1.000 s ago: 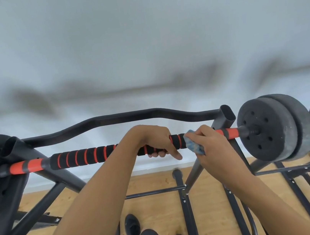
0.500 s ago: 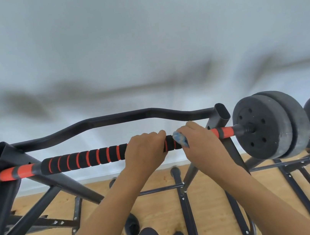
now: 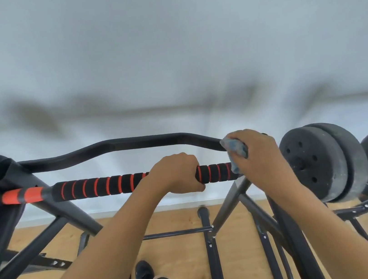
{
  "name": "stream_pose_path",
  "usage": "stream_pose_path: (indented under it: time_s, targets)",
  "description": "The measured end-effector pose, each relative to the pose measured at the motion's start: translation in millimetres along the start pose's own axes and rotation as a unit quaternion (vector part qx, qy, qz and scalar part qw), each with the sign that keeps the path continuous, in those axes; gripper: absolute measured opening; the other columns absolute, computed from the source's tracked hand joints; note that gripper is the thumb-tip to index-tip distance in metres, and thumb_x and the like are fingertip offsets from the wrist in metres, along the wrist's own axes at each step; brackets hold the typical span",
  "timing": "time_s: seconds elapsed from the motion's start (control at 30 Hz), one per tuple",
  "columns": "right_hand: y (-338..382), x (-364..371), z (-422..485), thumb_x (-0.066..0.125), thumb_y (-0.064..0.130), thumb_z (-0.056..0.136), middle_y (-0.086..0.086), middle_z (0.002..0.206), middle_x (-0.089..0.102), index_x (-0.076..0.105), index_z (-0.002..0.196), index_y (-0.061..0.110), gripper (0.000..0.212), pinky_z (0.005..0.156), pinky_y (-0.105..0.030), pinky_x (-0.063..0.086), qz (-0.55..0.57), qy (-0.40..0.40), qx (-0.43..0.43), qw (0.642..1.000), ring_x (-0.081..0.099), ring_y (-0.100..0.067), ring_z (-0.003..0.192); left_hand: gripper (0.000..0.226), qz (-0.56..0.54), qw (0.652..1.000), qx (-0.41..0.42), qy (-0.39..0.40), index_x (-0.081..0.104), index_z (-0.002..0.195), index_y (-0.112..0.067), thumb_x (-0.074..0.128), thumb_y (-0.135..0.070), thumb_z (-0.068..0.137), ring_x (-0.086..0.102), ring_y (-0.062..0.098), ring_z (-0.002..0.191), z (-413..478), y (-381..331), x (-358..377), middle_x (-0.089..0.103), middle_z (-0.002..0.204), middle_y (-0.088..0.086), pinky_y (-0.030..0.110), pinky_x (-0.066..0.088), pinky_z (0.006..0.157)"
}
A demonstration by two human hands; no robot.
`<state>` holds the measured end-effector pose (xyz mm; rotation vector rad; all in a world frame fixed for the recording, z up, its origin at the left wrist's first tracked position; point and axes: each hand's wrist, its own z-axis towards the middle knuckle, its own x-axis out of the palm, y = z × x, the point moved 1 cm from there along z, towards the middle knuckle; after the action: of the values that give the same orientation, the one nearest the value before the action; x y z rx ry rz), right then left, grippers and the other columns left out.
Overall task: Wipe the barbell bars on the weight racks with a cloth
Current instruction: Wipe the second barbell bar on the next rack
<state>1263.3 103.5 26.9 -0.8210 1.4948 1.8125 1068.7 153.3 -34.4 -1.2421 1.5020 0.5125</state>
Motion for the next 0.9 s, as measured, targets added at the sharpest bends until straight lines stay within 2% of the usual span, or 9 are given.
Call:
stream_pose_path:
  time_s: [0.1,0.2,0.4,0.47,0.53,0.6,0.7,0.83,0.9]
  targets:
    - [11,17,18,0.051,0.024,0.098,0.006,0.073,0.062,0.051,0.099,0.024,0.002,0.062,-0.036,0.057,-0.108,0.077,-0.028,0.991,0.061,-0.010,0.061,0.024,-0.029,0.999,-0.007,0.032,0.062,0.086,-0.022,0.075,-0.041,0.082,0.067,0.015,0.058,2,1,-3,0.066,0.068,-0.001,0.030,0.056,0.062]
    - [16,45,1,0.048,0.024,0.098,0.007,0.074,0.054,0.043,0.094,0.024,0.007,0.055,-0.032,0.050,-0.229,0.074,-0.073,0.968,0.056,-0.015,0.060,0.022,-0.098,0.991,0.000,0.091,0.068,0.085,-0.016,0.077,-0.037,0.088,0.063,0.018,0.051,6,5,-8,0.065,0.064,0.005,0.028,0.053,0.057]
    - [6,55,-56,0.049,0.017,0.099,0.010,0.072,0.050,0.041,0.097,0.029,0.015,0.059,-0.033,0.052,-0.161,0.142,-0.043,0.976,0.055,-0.014,0.062,0.025,-0.174,0.974,0.012,0.144,0.071,0.091,-0.009,0.077,-0.033,0.089,0.059,0.018,0.050,6,6,-13,0.063,0.061,0.004,0.031,0.055,0.059]
    - [3,52,-67,0.048,0.015,0.097,0.008,0.071,0.054,0.038,0.093,0.030,0.019,0.060,-0.033,0.053,-0.123,0.156,-0.011,0.980,0.059,-0.015,0.062,0.029,-0.118,0.990,0.027,0.076,0.066,0.090,-0.019,0.079,-0.044,0.084,0.065,0.014,0.053,1,4,-12,0.067,0.067,-0.001,0.030,0.057,0.060]
    - [-2,39,-59,0.049,0.019,0.099,0.008,0.073,0.060,0.045,0.097,0.026,0.008,0.061,-0.033,0.054,-0.052,0.097,0.025,0.994,0.061,-0.013,0.064,0.038,0.014,0.997,0.055,-0.049,0.056,0.086,-0.027,0.076,-0.059,0.081,0.062,0.011,0.063,-8,2,-10,0.064,0.074,-0.008,0.026,0.044,0.058]
    - [-5,23,-42,0.051,0.030,0.101,0.009,0.076,0.060,0.050,0.101,0.023,0.008,0.063,-0.032,0.052,-0.004,0.005,0.008,1.000,0.059,-0.009,0.067,0.041,0.131,0.974,0.071,-0.172,0.047,0.092,-0.029,0.069,-0.064,0.087,0.056,0.012,0.068,-22,-4,0,0.057,0.080,-0.012,0.025,0.031,0.058]
    - [-10,13,-16,0.059,0.033,0.101,0.013,0.083,0.058,0.053,0.104,0.026,0.010,0.066,-0.032,0.056,0.040,-0.038,-0.004,0.998,0.061,-0.011,0.076,0.033,0.174,0.933,0.072,-0.306,0.051,0.101,-0.022,0.063,-0.052,0.095,0.044,0.015,0.067,-33,-17,34,0.054,0.082,-0.006,0.029,0.031,0.063]
    - [-15,35,-1,0.069,0.014,0.090,0.004,0.095,0.057,0.061,0.110,0.030,0.027,0.066,-0.021,0.047,-0.116,0.042,-0.023,0.992,0.049,-0.005,0.074,0.042,0.186,0.907,0.067,-0.371,0.045,0.081,-0.018,0.079,-0.042,0.082,0.031,0.017,0.054,-22,-15,50,0.035,0.064,-0.004,0.030,0.025,0.055]
    - [-18,48,-14,0.070,0.004,0.085,0.001,0.106,0.058,0.066,0.114,0.033,0.042,0.070,-0.017,0.045,-0.101,0.052,-0.046,0.992,0.050,-0.004,0.082,0.052,0.191,0.913,0.053,-0.357,0.036,0.078,-0.019,0.081,-0.046,0.080,0.031,0.017,0.045,-16,-14,43,0.033,0.056,-0.006,0.028,0.024,0.048]
